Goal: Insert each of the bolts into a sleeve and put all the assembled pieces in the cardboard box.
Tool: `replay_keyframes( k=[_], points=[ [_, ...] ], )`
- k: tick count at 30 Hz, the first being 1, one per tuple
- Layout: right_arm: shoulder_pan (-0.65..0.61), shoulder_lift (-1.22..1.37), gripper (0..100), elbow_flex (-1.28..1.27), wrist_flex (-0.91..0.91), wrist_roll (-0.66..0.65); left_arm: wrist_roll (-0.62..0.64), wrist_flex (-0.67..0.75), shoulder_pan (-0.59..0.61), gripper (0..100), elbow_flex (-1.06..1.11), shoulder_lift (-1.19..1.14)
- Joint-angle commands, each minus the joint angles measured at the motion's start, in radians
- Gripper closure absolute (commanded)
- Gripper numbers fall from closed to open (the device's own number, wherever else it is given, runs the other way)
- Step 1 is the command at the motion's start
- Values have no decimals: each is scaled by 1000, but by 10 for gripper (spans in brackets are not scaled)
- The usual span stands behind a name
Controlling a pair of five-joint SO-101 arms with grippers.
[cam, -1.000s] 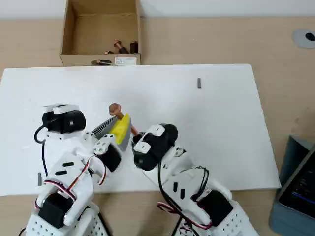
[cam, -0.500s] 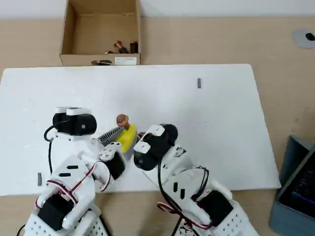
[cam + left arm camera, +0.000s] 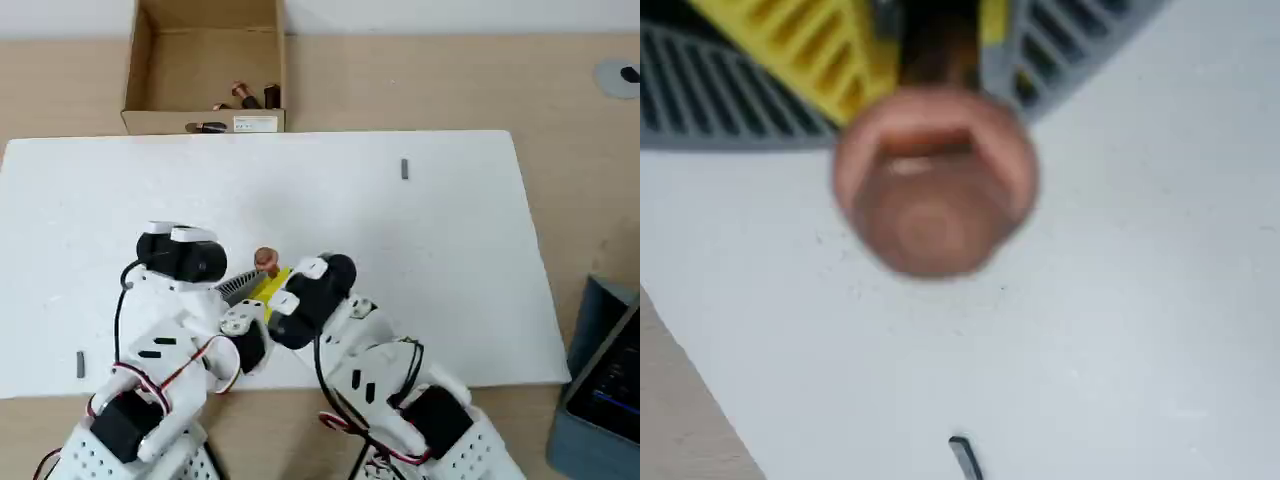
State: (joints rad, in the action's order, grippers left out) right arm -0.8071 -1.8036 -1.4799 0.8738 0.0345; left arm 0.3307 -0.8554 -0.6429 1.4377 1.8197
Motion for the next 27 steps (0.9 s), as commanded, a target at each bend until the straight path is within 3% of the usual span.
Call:
replay_keyframes(
  k=[1, 5, 16, 19, 23, 27],
  points=[
    [-12, -139, 989, 71, -26, -9, -6, -12, 9, 919, -2, -2],
    [-12, -139, 989, 70, -26, -9, -6, -14, 63, 760, -5, -8],
    [-10, -139, 989, 59, -25, -6, -46, -15, 126, 767, -89, -8],
    [-8, -139, 989, 47, -25, -5, -48, -15, 126, 836, -127, -4],
    [13, -139, 989, 45, -25, -3, -49, -9, 175, 1000, -176, -2],
    [84, -139, 989, 45, -25, -2, -49, -8, 284, 991, -198, -2]
  ],
)
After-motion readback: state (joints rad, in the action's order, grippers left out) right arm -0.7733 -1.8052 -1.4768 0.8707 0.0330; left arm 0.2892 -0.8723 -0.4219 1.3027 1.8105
